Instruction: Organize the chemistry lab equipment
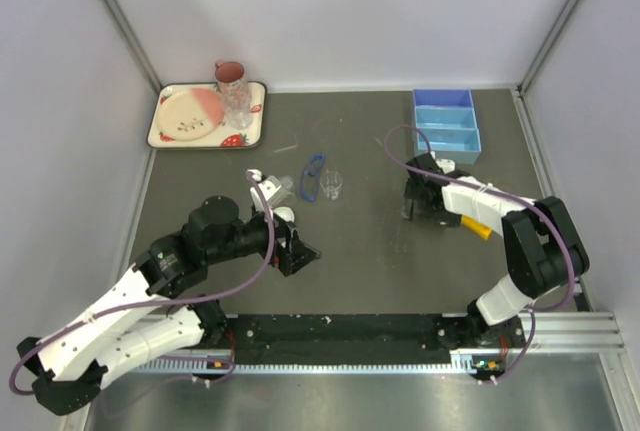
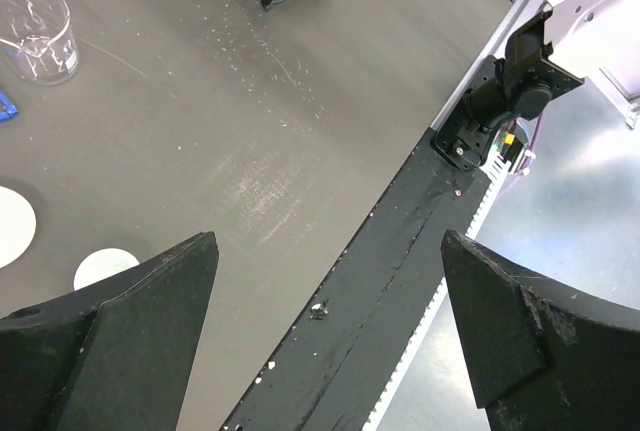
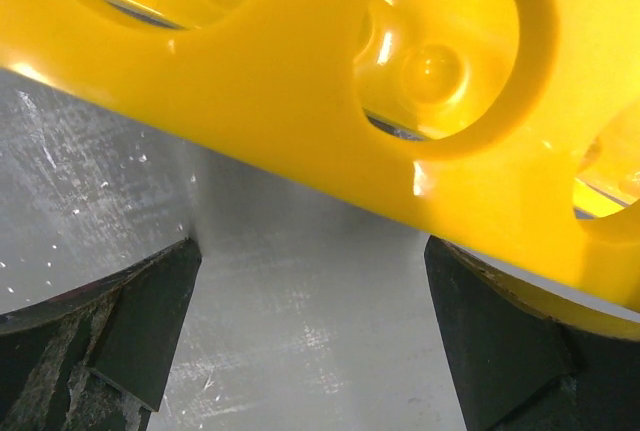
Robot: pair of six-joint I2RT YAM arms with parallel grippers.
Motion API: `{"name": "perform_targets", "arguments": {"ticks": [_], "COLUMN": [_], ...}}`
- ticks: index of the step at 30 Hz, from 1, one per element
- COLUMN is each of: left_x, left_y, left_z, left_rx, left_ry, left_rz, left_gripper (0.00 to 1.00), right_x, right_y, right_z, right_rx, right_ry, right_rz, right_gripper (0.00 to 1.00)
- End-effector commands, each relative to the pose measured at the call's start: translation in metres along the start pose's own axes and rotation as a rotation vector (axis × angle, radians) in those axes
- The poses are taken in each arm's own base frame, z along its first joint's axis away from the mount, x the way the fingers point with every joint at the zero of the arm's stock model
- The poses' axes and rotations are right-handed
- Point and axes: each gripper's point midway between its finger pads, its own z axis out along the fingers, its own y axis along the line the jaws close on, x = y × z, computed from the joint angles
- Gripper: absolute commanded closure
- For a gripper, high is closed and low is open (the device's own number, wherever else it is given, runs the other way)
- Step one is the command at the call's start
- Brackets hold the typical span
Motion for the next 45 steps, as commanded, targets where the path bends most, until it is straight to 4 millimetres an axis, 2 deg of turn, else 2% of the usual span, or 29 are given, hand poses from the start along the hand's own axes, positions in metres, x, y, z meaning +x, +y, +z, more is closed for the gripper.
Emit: {"name": "perform_targets", "arguments": {"ticks": [1, 4, 5, 7, 8, 9, 10, 12, 13, 14, 15, 16, 18, 20, 21, 23, 24, 25, 27, 28, 30, 36, 45], "left_x": [-0.003, -0.001, -0.001, -0.002, -0.004, -0.003, -0.005, -0.005, -0.005, -0.006, -0.005, -0.005, -0.005, -0.005, -0.005, -0.006, -0.005, -0.005, -0.007, -0.008, -0.007, -0.004, -0.002], "left_y": [-0.005, -0.007, -0.007, -0.007, -0.008, -0.009, -0.01, -0.011, -0.012, -0.012, -0.013, -0.013, -0.014, -0.012, -0.013, -0.009, -0.008, -0.009, -0.01, -0.01, -0.01, -0.009, -0.007], "left_z": [-0.003, -0.003, -0.002, -0.002, -0.003, -0.003, -0.004, -0.004, -0.005, -0.005, -0.005, -0.007, -0.008, -0.011, -0.012, -0.015, -0.016, -0.018, -0.02, -0.021, -0.023, -0.024, -0.021], "left_rx": [0.029, 0.046, 0.046, 0.048, 0.05, 0.053, 0.059, 0.064, 0.069, 0.069, 0.07, 0.073, 0.076, 0.065, 0.065, 0.044, 0.038, 0.038, 0.037, 0.038, 0.036, 0.034, 0.027], "left_ry": [-0.025, -0.019, -0.017, -0.021, -0.028, -0.027, -0.03, -0.03, -0.031, -0.034, -0.033, -0.037, -0.039, -0.042, -0.042, -0.05, -0.043, -0.046, -0.051, -0.056, -0.055, -0.051, -0.037], "left_rz": [0.018, 0.018, 0.017, 0.018, 0.019, 0.019, 0.021, 0.018, 0.017, 0.018, 0.018, 0.017, 0.019, 0.019, 0.023, 0.028, 0.027, 0.028, 0.029, 0.027, 0.026, 0.027, 0.027], "left_gripper": [0.01, 0.01, 0.01, 0.01, 0.01, 0.01, 0.01, 0.01, 0.01, 0.01, 0.01, 0.01, 0.01, 0.01, 0.01, 0.01, 0.01, 0.01, 0.01, 0.01, 0.01, 0.01, 0.01], "right_x": [0.011, 0.011, 0.004, 0.001, -0.017, -0.022, -0.04, -0.061, -0.083, -0.093, -0.114, -0.124, -0.147, -0.16, -0.17, -0.18, -0.193, -0.195, -0.207, -0.209, -0.218, -0.229, -0.231], "right_y": [-0.001, 0.022, 0.042, 0.054, 0.07, 0.08, 0.092, 0.105, 0.113, 0.117, 0.122, 0.123, 0.129, 0.13, 0.133, 0.134, 0.133, 0.134, 0.133, 0.13, 0.124, 0.112, 0.09], "right_z": [0.002, -0.022, -0.037, -0.056, -0.073, -0.085, -0.104, -0.123, -0.142, -0.141, -0.156, -0.157, -0.151, -0.14, -0.129, -0.119, -0.118, -0.106, -0.101, -0.09, -0.086, -0.065, -0.026], "right_rx": [0.012, -0.04, -0.084, -0.101, -0.146, -0.174, -0.224, -0.273, -0.302, -0.29, -0.304, -0.299, -0.284, -0.257, -0.246, -0.239, -0.228, -0.209, -0.187, -0.163, -0.132, -0.044, 0.006], "right_ry": [0.043, 0.02, -0.011, -0.023, -0.064, -0.083, -0.118, -0.162, -0.218, -0.227, -0.272, -0.282, -0.287, -0.283, -0.272, -0.264, -0.284, -0.272, -0.293, -0.283, -0.302, -0.312, -0.25], "right_rz": [-0.004, -0.078, -0.115, -0.158, -0.152, -0.164, -0.156, -0.142, -0.132, -0.131, -0.117, -0.111, -0.092, -0.084, -0.072, -0.065, -0.048, -0.053, -0.059, -0.062, -0.063, -0.095, -0.066], "right_gripper": [0.01, 0.01, 0.01, 0.01, 0.01, 0.01, 0.01, 0.01, 0.01, 0.01, 0.01, 0.01, 0.01, 0.01, 0.01, 0.02, 0.02, 0.02, 0.04, 0.05, 0.05, 0.05, 0.06]}}
